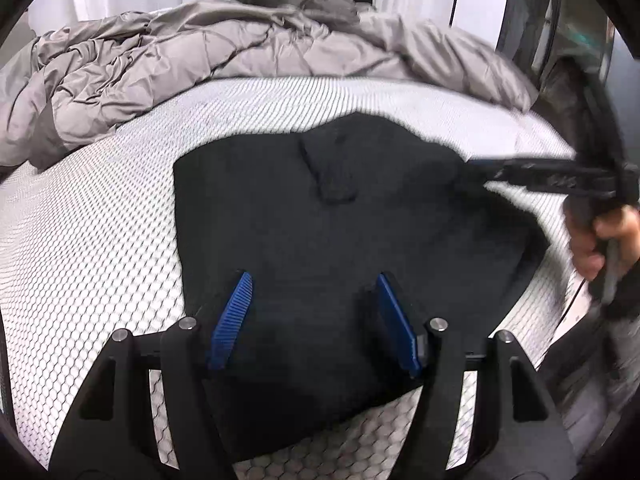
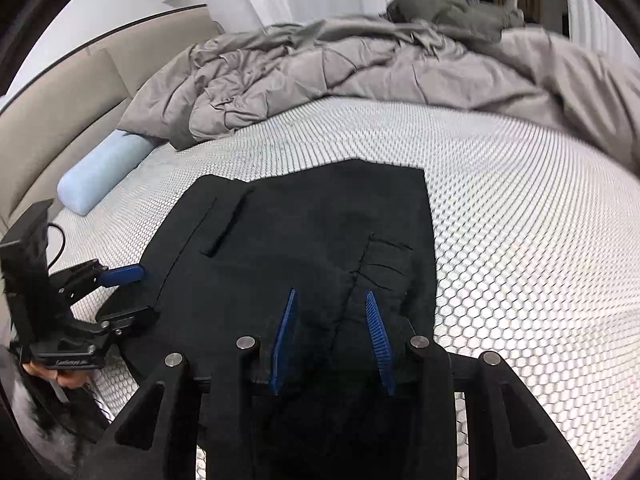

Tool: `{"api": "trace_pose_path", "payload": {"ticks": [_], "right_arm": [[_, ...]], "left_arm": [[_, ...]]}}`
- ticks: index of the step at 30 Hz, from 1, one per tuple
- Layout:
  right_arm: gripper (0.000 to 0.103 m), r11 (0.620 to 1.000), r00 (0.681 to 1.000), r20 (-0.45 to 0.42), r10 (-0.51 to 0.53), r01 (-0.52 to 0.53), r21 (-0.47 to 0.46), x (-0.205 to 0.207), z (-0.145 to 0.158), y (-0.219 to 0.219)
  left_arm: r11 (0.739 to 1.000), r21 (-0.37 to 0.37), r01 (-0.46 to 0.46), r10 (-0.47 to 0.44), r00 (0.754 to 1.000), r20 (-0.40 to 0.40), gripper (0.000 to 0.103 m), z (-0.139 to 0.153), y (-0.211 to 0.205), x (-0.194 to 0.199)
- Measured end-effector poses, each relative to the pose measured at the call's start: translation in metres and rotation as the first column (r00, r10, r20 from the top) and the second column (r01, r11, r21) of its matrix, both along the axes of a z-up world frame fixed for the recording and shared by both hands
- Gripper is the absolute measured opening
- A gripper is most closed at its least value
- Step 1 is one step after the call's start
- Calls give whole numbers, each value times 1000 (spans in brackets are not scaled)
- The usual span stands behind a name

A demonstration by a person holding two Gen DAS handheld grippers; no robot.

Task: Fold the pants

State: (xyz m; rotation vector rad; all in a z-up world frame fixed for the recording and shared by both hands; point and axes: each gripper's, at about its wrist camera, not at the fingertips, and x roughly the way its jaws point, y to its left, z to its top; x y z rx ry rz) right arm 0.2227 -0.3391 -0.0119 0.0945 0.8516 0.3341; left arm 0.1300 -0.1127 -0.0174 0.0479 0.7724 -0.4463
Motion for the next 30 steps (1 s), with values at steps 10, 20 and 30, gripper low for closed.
{"api": "trace_pose_path", "payload": {"ticks": [10,20,30], "right_arm": [[37,979,981,-21,192,-193,-66,8,-7,70],[37,905,982,-59,179,-188,-381,-5,-28,67],[38,954,980,-39,194,-198,-224,38,-15,102]], "left_arm": [[995,102,1,5,998,-62,66,-11,-24,60],[995,80,-53,59,995,-81,70,-23,21,49],[996,83,-31,36,998,-58,69,5,-3,89]]}}
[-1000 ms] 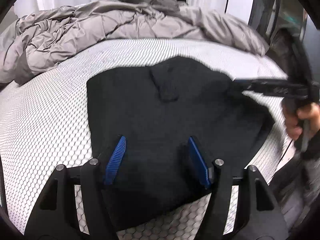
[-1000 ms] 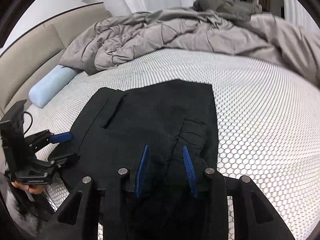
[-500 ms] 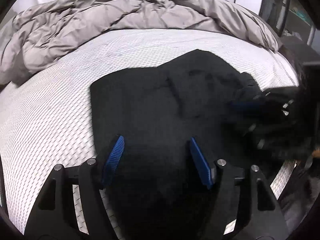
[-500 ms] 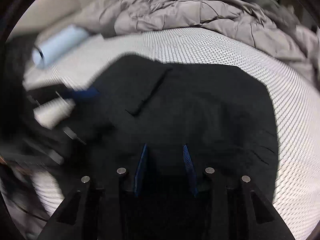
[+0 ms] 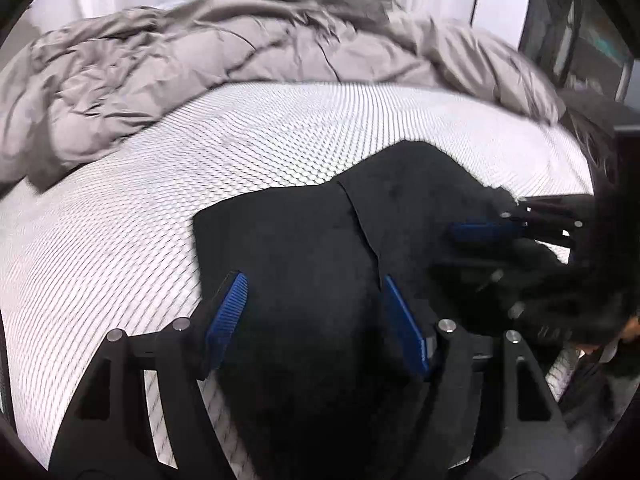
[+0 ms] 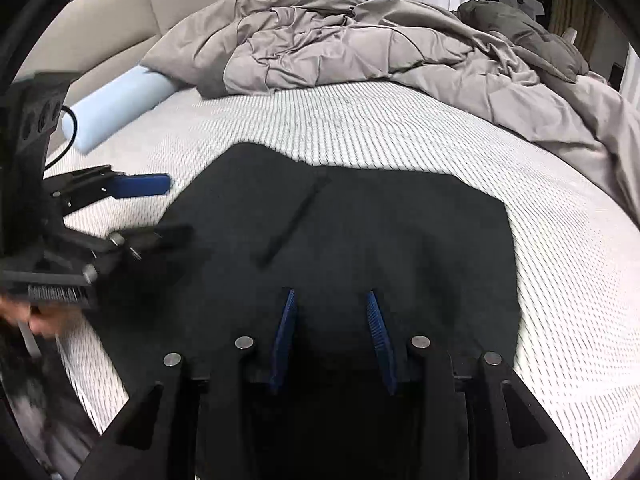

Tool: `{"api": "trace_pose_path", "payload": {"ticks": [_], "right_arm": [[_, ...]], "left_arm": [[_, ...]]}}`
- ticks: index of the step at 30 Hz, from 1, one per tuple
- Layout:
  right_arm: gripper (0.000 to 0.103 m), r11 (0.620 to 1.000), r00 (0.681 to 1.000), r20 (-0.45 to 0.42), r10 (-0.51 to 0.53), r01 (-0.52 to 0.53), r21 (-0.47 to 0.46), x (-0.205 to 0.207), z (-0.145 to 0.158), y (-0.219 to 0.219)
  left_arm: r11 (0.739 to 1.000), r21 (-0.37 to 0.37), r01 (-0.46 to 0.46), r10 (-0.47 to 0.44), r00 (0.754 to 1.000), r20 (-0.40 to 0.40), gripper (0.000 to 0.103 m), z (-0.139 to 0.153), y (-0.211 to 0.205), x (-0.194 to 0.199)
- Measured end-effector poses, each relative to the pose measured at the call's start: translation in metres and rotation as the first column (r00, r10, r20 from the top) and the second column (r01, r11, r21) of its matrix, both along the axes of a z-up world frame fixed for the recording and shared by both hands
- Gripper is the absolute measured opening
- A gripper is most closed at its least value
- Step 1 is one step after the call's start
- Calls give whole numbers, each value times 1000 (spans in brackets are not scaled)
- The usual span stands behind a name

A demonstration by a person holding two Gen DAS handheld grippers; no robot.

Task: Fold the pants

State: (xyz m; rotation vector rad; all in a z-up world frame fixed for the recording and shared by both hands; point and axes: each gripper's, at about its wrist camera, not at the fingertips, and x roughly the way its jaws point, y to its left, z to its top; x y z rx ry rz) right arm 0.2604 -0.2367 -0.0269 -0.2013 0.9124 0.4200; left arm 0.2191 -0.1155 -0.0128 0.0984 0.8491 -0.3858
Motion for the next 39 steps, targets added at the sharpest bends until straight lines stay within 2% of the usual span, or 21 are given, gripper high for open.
{"api": "trace_pose_path", "payload": {"ticks": [2,5,7,10,13,16,18,21,24,27,29,33,36,39], "right_arm": [[38,999,998,-55,9,-12,-48,15,-16,10],[38,989,999,-35,-7,2,-146,12,-23,5],[37,975,997,-11,-70,66,-212,10,-20,-13],[36,991,998,-39,-57,51,-128,4,-16,-32],[37,994,999,-22,-49,47,-94,-2,-6,-26],[38,999,999,1,-37,37,-12,1,6,-16],[38,998,998,12,-57,58,-22,13,4,-3],[38,995,996,-58,-69,64,-79,29,-18,0],[38,983,997,-30,-70,64,-170,21,-20,-16],[37,996,997,-47,-62,58,-68,5,-9,-48],[38,997,998,-10,-61,61,-38,-11,2,-62],[45,989,996,15,-86,84,123,-31,21,-96],[48,967,988,-28,-149,152,207,-29,16,-127],[47,924,981,-120,-153,185,334,-20,3,-146]], "left_arm": [[997,73,20,-16,998,-62,69,-20,-8,16],[998,58,37,-34,998,-49,72,-21,-3,16],[998,44,36,-33,998,-51,73,-20,4,13],[998,49,24,-22,999,-40,73,-15,5,8],[999,35,18,-17,999,-28,64,-1,3,6],[999,41,-7,7,1000,11,64,9,-1,16],[998,60,-23,24,1000,-20,64,2,-5,30],[999,35,-32,35,997,-73,68,-15,-2,48],[999,33,-11,13,998,-56,70,-15,0,41],[998,50,-44,47,997,-53,72,-15,12,25],[997,30,-72,74,996,-53,70,-11,23,15],[991,-86,-107,107,994,1,69,6,47,-29],[985,-157,-76,79,997,13,69,11,49,-52],[989,-142,-28,30,999,16,69,5,43,-62]]}}
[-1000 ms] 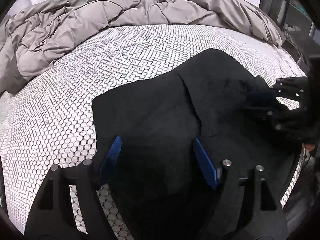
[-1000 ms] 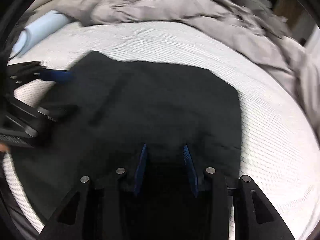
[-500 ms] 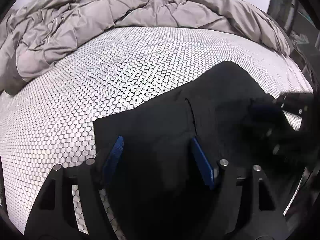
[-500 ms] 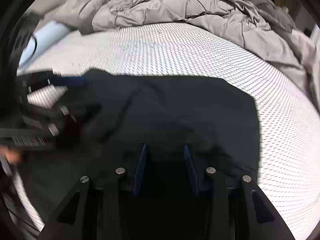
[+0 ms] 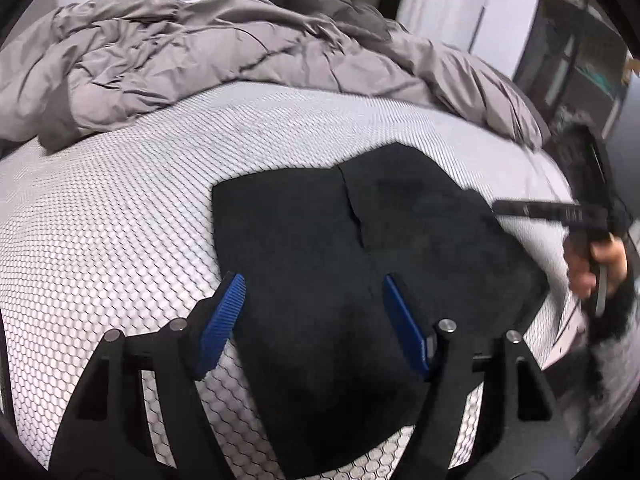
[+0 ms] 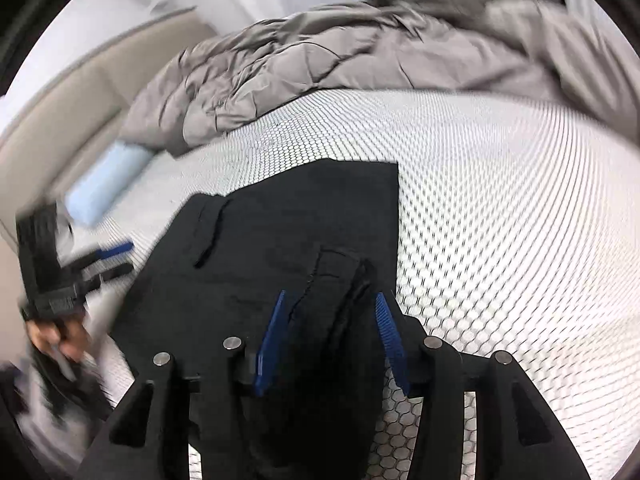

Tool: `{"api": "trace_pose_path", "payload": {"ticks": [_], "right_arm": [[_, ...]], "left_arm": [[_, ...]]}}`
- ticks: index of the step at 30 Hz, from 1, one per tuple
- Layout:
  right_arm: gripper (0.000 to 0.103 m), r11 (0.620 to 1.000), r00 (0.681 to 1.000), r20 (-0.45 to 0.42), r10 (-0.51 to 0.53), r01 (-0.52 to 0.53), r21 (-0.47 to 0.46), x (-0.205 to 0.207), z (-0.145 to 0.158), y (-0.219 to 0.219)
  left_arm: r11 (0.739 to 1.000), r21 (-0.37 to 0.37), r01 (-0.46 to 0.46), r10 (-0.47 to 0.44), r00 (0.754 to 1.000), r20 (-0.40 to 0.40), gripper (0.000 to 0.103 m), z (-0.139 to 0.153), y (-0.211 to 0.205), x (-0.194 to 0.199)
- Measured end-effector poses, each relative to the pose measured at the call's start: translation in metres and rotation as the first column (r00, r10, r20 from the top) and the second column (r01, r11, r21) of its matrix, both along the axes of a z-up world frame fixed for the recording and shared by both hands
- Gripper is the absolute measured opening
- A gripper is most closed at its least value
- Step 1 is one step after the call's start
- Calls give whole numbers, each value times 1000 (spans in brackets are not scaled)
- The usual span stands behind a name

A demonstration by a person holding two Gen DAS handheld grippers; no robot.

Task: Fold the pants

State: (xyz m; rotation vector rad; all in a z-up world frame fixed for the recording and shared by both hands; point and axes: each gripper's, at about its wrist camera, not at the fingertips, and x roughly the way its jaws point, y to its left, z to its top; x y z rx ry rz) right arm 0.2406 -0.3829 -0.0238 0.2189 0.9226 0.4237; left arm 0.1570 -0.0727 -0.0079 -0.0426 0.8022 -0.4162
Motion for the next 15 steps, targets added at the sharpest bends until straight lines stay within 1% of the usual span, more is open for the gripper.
{"api": "trace_pose_path", "payload": {"ticks": [2,4,6,9,10,12,13,15], "right_arm": [[47,998,999,-34,3,0,64,6,-9,-3],[46,995,999,-40,-4,8,95,11,-8,-2],[46,984,999,-42,18,-10,177,16,-4,-1],[46,967,999,-20,36,-30,253,19,0,1],[46,966,999,-33,36,-26,258,26,-3,4],[45,976,996,-86,31,-11,219,34,-16,10],[31,980,993,-113,23,0,198,38,-25,13],[20,985,994,-106,1,17,169,40,-28,17]], "left_arm": [[999,36,10,-8,999,-42,69,-13,-8,-2],[997,76,15,-11,999,-49,69,-22,-14,-4],[997,72,11,-8,999,-42,69,-23,-14,-8],[998,58,5,-3,999,-50,69,-22,-12,-12],[998,60,4,-1,999,-51,69,-23,-11,-13],[998,64,6,-3,999,-50,69,-26,-12,-8],[998,65,5,-2,999,-50,70,-26,-12,-8],[998,64,1,2,999,-51,70,-26,-11,-7]]}}
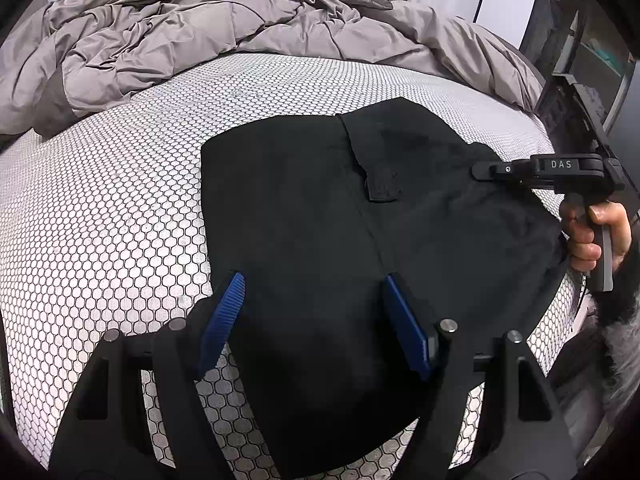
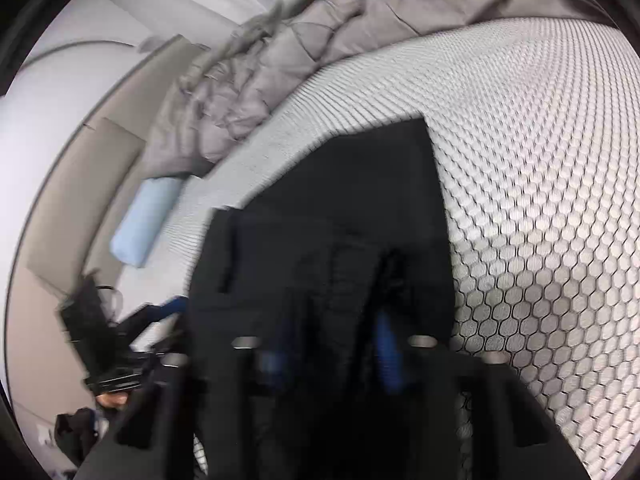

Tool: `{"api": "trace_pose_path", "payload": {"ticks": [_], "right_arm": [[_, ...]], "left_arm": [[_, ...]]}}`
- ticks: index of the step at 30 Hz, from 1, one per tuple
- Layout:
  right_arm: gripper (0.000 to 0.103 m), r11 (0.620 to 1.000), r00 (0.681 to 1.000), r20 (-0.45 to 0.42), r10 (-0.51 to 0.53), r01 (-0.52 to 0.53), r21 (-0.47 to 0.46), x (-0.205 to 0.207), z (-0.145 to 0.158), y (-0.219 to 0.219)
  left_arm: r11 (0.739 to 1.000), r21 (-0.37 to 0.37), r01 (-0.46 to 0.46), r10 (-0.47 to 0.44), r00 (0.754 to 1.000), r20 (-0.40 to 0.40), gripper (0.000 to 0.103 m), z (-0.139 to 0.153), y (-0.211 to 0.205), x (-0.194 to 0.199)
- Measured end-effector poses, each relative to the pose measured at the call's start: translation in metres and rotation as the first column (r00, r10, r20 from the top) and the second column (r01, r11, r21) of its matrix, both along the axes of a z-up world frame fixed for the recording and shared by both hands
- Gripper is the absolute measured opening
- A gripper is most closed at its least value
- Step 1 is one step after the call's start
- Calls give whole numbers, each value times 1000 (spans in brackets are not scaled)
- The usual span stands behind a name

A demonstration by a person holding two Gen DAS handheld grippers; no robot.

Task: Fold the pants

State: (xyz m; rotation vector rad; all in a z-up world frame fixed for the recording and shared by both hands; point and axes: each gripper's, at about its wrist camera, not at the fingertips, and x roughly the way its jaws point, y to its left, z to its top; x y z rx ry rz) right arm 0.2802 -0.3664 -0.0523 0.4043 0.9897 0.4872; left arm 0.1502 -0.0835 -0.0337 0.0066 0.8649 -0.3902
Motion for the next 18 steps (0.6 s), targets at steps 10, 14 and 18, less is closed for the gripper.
{"api": "trace_pose_path", "payload": {"ticks": [10,14,18], "right_arm": [[23,964,996,76,-55,73,-256,-21,20,3],[37,986,995,98,-35,50,-157,-42,29,-9],[48,995,996,61,68,-64,-74,-73,26,-20]], "left_arm": [[1000,0,-29,29,1000,-7,70,4,12,1],[998,-34,-51,51,999,0,70,8,27,-9],[996,-80,-44,41,999,-30,70,1,40,-16]]}}
